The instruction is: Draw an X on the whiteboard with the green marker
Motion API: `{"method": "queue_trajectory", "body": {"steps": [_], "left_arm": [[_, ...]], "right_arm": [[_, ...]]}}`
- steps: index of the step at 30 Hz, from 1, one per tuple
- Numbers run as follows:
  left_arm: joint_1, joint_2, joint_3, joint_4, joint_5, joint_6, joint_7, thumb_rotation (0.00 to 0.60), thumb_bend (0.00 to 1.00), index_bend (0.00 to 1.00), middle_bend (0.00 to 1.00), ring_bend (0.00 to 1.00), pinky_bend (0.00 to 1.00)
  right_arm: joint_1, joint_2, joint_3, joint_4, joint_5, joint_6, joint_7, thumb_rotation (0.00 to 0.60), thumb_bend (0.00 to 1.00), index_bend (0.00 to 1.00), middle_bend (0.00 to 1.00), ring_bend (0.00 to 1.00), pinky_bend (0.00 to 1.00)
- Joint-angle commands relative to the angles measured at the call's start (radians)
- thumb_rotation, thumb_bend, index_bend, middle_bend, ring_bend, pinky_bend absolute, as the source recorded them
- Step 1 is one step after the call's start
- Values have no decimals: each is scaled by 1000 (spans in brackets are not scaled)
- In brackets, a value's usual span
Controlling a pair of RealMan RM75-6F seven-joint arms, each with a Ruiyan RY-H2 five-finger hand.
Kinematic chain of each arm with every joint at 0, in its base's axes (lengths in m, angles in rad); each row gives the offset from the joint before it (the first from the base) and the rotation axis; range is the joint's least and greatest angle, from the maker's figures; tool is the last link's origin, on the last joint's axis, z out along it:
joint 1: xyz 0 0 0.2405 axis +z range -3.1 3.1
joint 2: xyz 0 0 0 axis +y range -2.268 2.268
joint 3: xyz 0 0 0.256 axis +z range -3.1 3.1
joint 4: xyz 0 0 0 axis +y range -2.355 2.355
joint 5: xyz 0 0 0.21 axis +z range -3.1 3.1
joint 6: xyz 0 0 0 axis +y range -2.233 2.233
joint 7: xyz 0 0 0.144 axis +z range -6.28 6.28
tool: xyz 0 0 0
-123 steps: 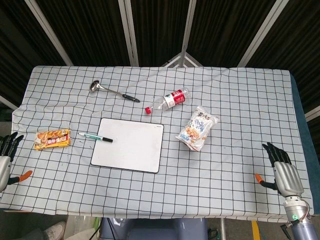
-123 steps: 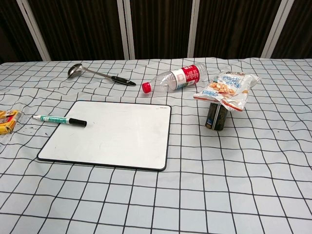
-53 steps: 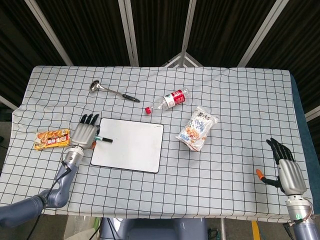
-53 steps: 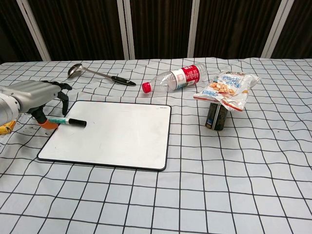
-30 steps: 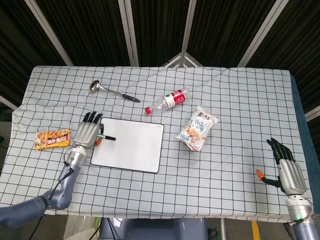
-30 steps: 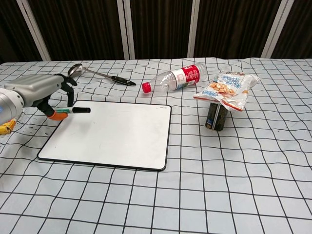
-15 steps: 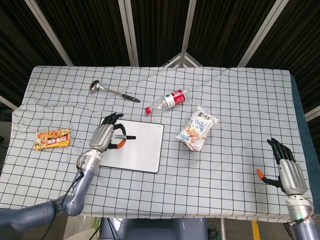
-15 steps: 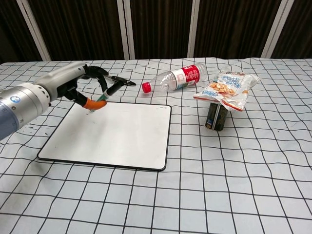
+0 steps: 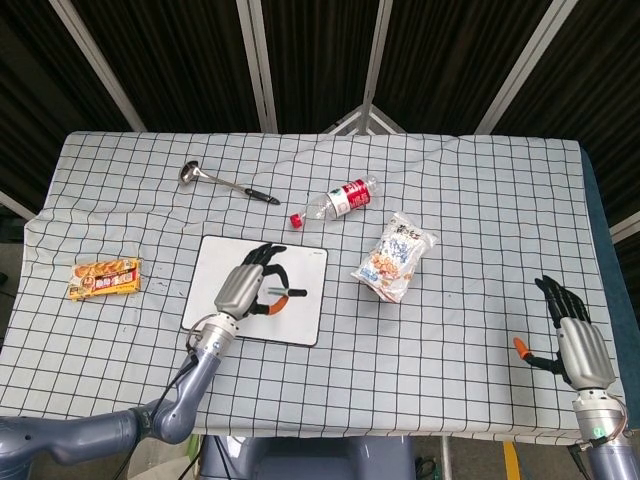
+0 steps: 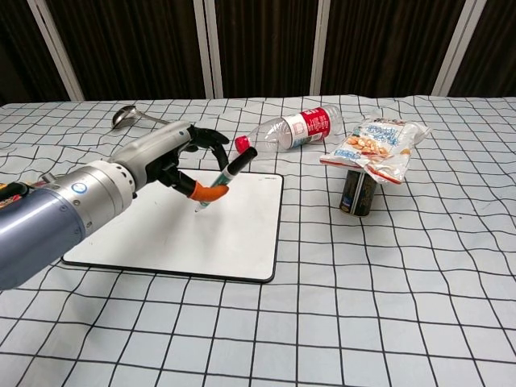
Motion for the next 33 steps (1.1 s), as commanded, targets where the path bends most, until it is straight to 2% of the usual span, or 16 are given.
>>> {"method": "queue_trajectory", "body": {"steps": [1, 17, 27, 33], "left_arm": [[-2, -22, -4, 9, 9, 12, -27, 600, 539, 693, 110, 0, 0], [-9, -63, 7, 90, 37, 12, -93, 600, 538, 703, 119, 0, 0], [-3, -52, 18, 197, 60, -6, -166, 600, 538, 705, 122, 0, 0], [2, -13, 27, 292, 102, -2, -220, 600, 539, 708, 126, 0, 0]], "right_arm": [[0, 0, 0, 0, 0, 0, 0, 600, 312, 0, 0, 0, 0], [-1, 1, -1, 1, -3, 1, 1, 600, 313, 0, 0, 0, 0], [-1, 0, 0, 0, -1, 1, 3, 600, 312, 0, 0, 0, 0], [-1, -3, 0, -3, 1, 1, -1, 600, 311, 0, 0, 0, 0]]}}
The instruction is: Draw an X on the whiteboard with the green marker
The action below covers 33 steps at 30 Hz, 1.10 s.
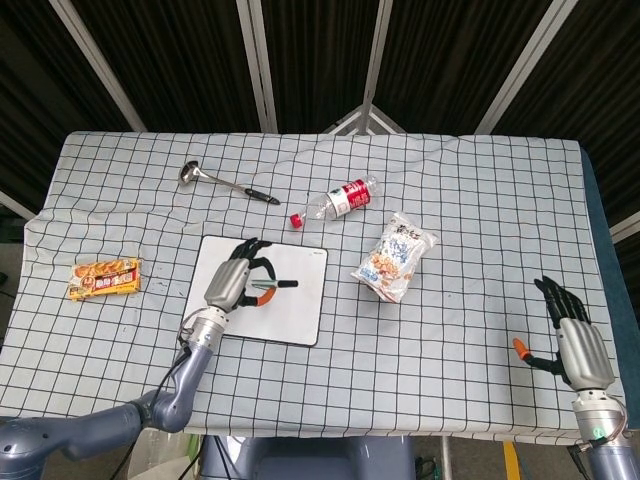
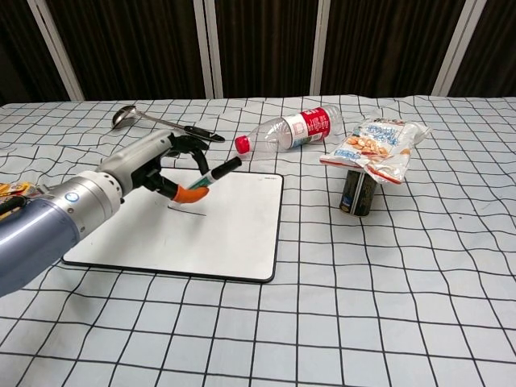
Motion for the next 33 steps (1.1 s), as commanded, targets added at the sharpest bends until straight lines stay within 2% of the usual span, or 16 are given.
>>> {"method": "queue_trajectory", "body": {"steps": [1, 8, 12, 16, 23, 33], "left_arm": [[3, 27, 6, 51, 30, 6, -32, 600, 539, 708, 126, 0, 0], [3, 76, -21, 111, 51, 33, -90, 600, 539, 711, 130, 0, 0], [-4, 90, -52, 92, 53, 59, -124, 600, 538, 711, 130, 0, 0], [-8, 89, -58, 60, 53, 64, -130, 600, 538, 711, 130, 0, 0], [-16, 43, -44, 17, 37, 53, -105, 600, 538, 711, 130, 0, 0], [-47, -57, -49, 49, 2, 49, -50, 600, 538, 711, 130, 0, 0]], "right_arm": [[0, -1, 1, -1, 1, 0, -1, 600, 312, 0, 0, 0, 0], [0, -2, 0, -3, 0, 2, -4, 600, 312, 0, 0, 0, 0], [-1, -2, 0, -4, -2, 4, -5, 600, 312, 0, 0, 0, 0], [-1, -2, -1, -4, -5, 5, -5, 600, 312, 0, 0, 0, 0], [-2, 0, -1, -3, -3, 4, -3, 600, 312, 0, 0, 0, 0], [-1, 3, -1, 0, -2, 0, 1, 600, 313, 0, 0, 0, 0]]}}
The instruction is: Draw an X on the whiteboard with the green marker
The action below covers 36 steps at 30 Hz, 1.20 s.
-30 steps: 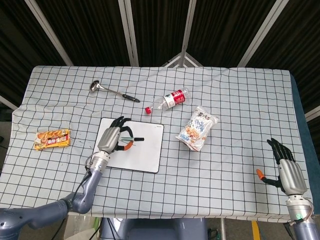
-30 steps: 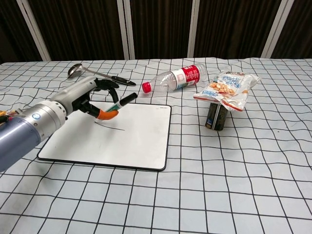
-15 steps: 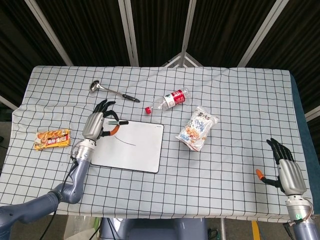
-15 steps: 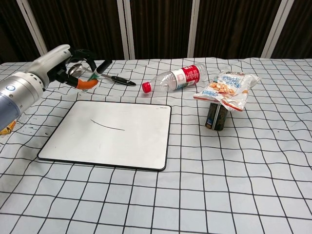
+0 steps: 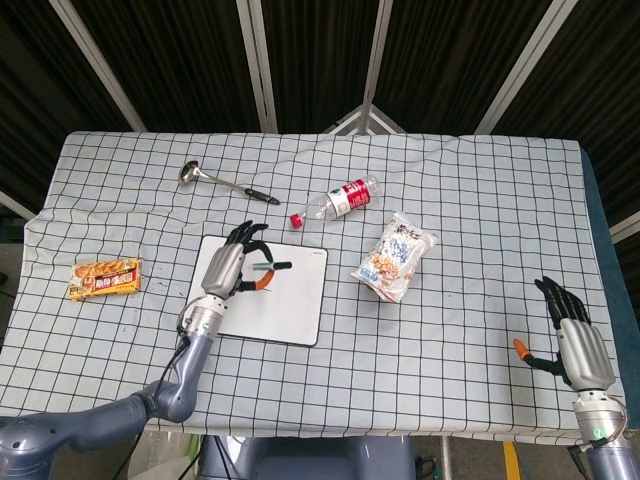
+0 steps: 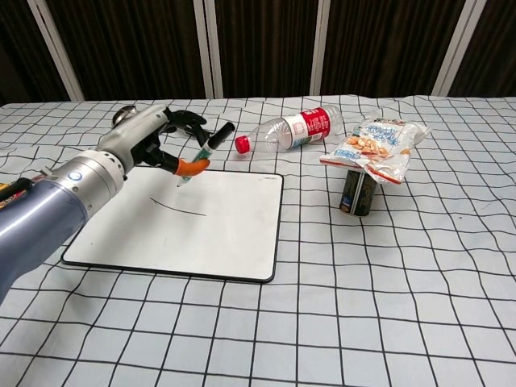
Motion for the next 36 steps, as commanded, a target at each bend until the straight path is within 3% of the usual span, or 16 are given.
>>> {"method": "queue_trajectory", "body": {"steps": [1, 22, 36], "left_arm": [[-9, -11, -1, 6, -1, -1, 8, 600, 538, 711, 130, 0, 0], [-14, -47, 16, 13, -5, -16, 23, 600, 538, 715, 132, 0, 0], [123, 58, 95, -122, -7, 61, 22, 600, 538, 718, 135, 0, 0]], "right_arm": [[0, 0, 0, 0, 1, -1, 0, 600, 313, 0, 0, 0, 0], [1, 2, 0, -1, 0, -3, 4, 600, 312, 0, 0, 0, 0], [2, -4, -2, 2, -13, 4, -10, 600, 311, 0, 0, 0, 0]]}}
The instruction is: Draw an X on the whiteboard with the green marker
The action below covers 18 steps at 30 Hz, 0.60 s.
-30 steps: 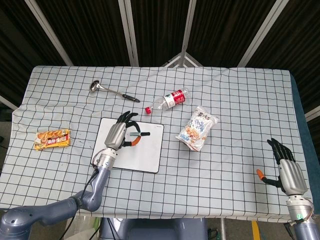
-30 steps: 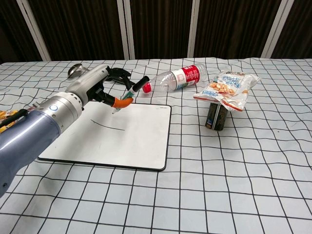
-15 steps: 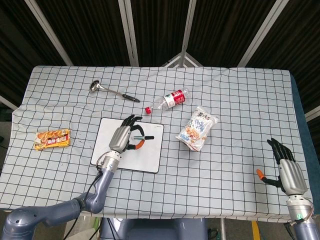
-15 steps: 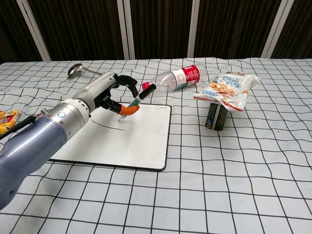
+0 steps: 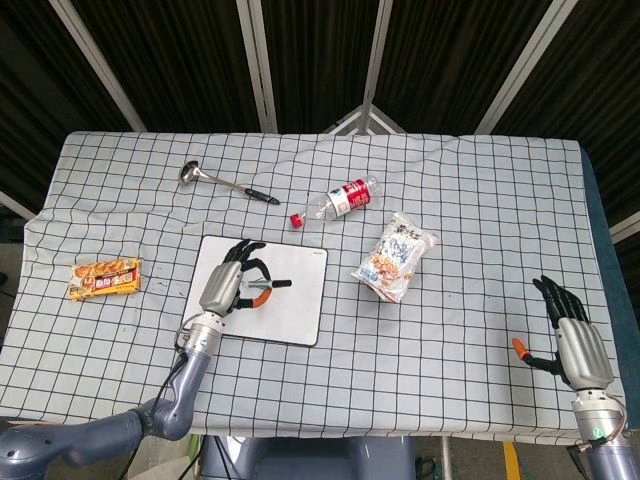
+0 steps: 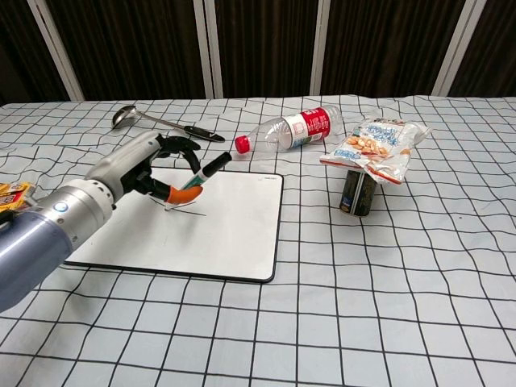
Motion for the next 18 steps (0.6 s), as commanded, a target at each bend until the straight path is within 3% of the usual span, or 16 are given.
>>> {"method": "queue_trajectory", "body": {"steps": [1, 10, 18], "left_arm": [[43, 40, 28, -47, 1, 28, 0, 600, 538, 718, 135, 0, 0], [135, 200, 84, -245, 67, 117, -25, 600, 537, 720, 139, 0, 0], [114, 257, 40, -321, 72, 102, -14, 600, 536, 723, 143, 0, 0]], "right_arm": [[0, -1, -1, -1, -3, 1, -3, 600, 311, 0, 0, 0, 0], [-5, -8, -4, -5, -11, 16, -17, 600, 312, 0, 0, 0, 0], [-4, -9, -2, -5, -6, 15, -17, 600, 312, 0, 0, 0, 0]]}}
